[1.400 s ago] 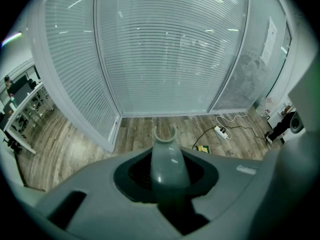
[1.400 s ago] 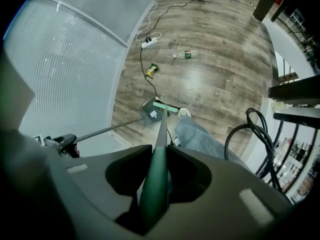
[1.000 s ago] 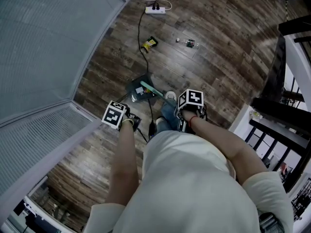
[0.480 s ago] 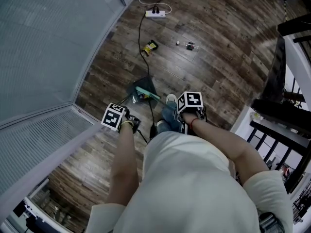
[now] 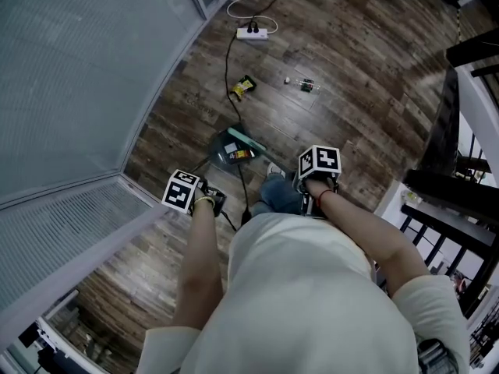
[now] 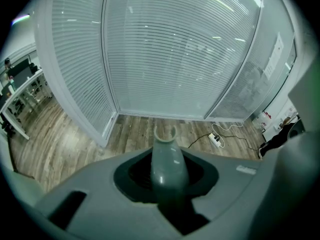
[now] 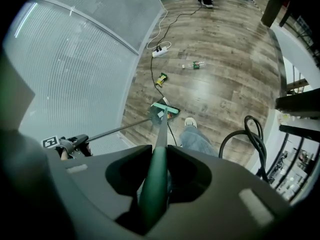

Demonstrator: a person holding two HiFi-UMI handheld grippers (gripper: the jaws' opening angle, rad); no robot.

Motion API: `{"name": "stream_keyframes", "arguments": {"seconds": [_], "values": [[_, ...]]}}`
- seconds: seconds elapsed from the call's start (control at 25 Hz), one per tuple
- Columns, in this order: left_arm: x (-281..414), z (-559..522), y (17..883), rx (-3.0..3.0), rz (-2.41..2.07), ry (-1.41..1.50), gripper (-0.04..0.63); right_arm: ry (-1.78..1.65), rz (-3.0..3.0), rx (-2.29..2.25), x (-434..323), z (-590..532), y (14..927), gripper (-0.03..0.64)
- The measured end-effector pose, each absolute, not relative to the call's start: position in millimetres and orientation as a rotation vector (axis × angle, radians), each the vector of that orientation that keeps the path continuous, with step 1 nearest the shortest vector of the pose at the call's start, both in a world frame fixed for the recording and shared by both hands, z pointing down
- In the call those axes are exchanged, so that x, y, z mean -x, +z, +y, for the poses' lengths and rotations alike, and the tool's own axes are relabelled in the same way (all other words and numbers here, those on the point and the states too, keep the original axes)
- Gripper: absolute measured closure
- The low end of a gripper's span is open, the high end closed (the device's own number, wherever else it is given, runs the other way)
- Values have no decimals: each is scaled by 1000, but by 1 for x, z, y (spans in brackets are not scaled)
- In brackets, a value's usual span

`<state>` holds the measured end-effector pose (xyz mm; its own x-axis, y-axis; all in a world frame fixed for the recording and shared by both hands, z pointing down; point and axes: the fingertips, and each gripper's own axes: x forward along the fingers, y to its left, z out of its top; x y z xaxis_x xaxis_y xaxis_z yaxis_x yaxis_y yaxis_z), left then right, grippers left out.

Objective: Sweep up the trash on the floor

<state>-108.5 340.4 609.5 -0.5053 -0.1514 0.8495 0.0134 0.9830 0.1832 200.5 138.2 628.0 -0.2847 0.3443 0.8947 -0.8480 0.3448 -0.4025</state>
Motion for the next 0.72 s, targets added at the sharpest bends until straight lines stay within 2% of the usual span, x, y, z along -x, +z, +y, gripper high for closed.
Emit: {"name": "stream_keyframes", "arguments": {"seconds": [0.72], "values": [[152,290,587,-23,-2133,-266,506,1448,-1448,-657,-190,28,622,518]]}}
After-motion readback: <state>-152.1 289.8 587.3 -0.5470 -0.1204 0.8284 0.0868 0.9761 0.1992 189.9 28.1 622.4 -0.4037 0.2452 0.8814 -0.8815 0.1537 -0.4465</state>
